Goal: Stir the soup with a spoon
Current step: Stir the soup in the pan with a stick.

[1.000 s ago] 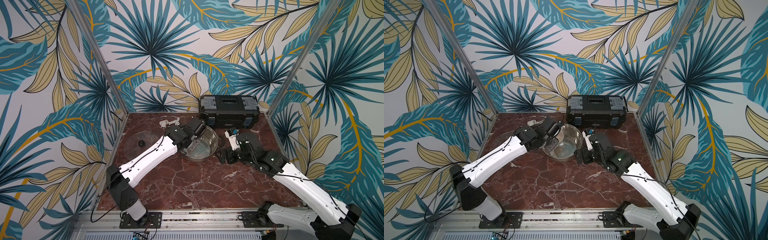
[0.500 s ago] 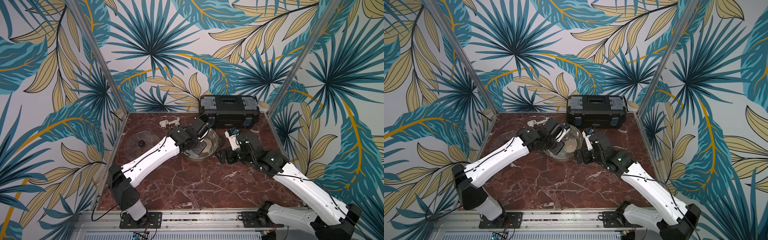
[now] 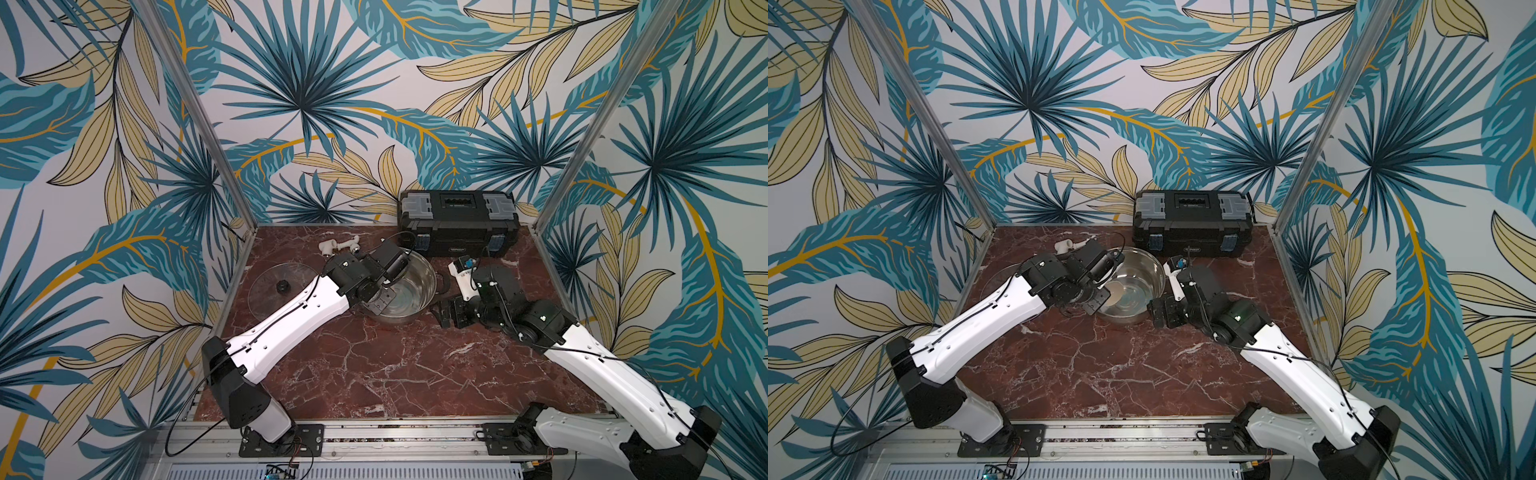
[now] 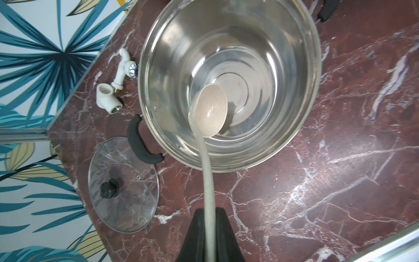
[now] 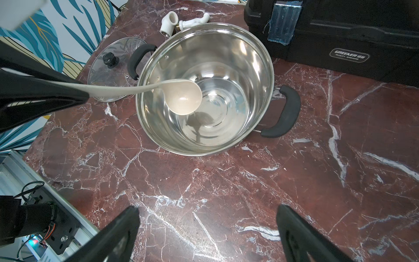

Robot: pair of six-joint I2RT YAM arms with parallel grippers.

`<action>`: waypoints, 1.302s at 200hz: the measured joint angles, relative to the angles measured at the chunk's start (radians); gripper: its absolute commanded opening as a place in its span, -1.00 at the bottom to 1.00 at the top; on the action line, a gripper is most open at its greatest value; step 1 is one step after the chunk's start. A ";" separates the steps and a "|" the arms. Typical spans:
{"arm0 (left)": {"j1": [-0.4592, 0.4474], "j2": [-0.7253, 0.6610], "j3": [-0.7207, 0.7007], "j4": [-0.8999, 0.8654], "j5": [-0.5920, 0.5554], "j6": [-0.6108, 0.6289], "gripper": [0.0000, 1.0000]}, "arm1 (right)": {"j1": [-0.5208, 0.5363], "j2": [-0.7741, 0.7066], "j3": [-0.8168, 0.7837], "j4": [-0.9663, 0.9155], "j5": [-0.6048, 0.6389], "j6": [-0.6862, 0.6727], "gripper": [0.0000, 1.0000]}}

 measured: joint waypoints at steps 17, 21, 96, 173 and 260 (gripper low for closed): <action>0.001 0.031 0.028 0.003 -0.029 0.013 -1.00 | 0.000 0.000 0.000 0.000 0.000 0.000 0.99; 0.001 0.038 0.035 0.003 -0.032 0.017 -1.00 | 0.000 0.000 0.000 0.000 0.000 0.000 0.99; -0.006 0.077 0.070 0.167 0.014 0.043 -1.00 | 0.000 -0.001 0.000 0.000 0.001 -0.001 0.99; -0.012 0.074 0.070 0.172 0.208 -0.018 -1.00 | 0.000 0.001 0.000 0.000 0.000 -0.001 0.99; -0.007 -0.021 0.054 -0.042 0.136 -0.045 -1.00 | 0.000 0.030 0.003 0.000 -0.022 -0.001 0.99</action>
